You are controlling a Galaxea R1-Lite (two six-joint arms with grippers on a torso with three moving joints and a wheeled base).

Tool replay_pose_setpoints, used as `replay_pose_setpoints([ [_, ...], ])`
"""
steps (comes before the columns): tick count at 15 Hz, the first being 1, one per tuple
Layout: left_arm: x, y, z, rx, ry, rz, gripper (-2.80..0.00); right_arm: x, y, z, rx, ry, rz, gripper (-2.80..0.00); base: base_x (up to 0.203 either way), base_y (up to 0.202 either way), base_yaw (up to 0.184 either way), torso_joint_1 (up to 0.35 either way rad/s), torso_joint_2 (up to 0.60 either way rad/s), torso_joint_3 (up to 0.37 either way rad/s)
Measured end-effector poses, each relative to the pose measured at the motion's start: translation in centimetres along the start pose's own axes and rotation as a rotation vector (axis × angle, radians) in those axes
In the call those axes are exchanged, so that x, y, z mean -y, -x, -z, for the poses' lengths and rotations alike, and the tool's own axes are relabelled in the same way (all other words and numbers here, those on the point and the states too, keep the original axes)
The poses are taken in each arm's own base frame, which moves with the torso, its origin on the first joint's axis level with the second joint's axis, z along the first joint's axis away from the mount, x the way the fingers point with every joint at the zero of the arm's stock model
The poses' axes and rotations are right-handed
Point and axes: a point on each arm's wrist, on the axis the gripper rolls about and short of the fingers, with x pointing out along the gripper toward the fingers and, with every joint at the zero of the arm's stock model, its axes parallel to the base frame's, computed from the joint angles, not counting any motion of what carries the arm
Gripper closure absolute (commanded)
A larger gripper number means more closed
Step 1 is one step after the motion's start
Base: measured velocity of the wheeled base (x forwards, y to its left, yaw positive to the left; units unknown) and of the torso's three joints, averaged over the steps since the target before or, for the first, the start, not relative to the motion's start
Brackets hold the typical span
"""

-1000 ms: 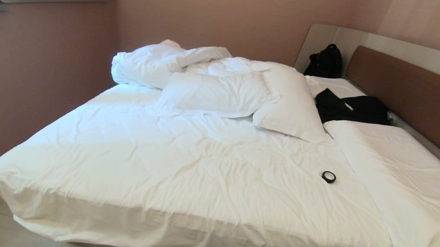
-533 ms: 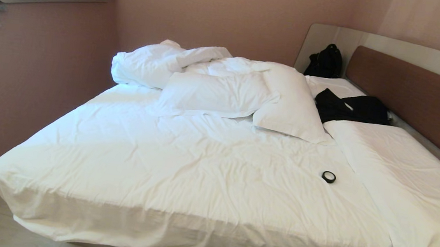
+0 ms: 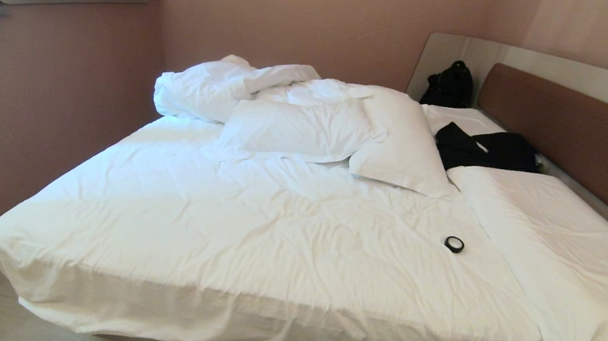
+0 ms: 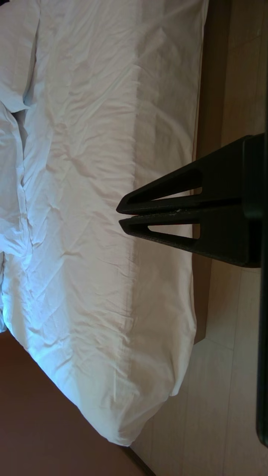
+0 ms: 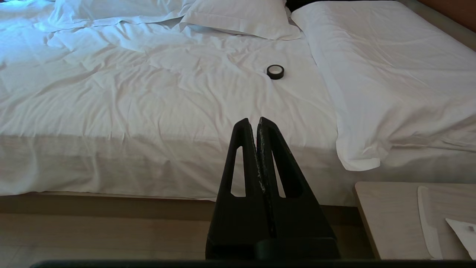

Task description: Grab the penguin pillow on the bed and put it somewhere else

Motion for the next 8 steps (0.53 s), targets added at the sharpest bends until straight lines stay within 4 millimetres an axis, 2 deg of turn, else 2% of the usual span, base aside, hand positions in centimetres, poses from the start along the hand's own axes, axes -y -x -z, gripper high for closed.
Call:
replay_pose_setpoints([
  [8,0.00,0.00,0.01,-0.001,0.000,0.000,0.00,0.00,0.00,-0.01,0.001,-0.001,0.000,0.00,0.000,0.000,0.000,0.000,0.00,0.000],
])
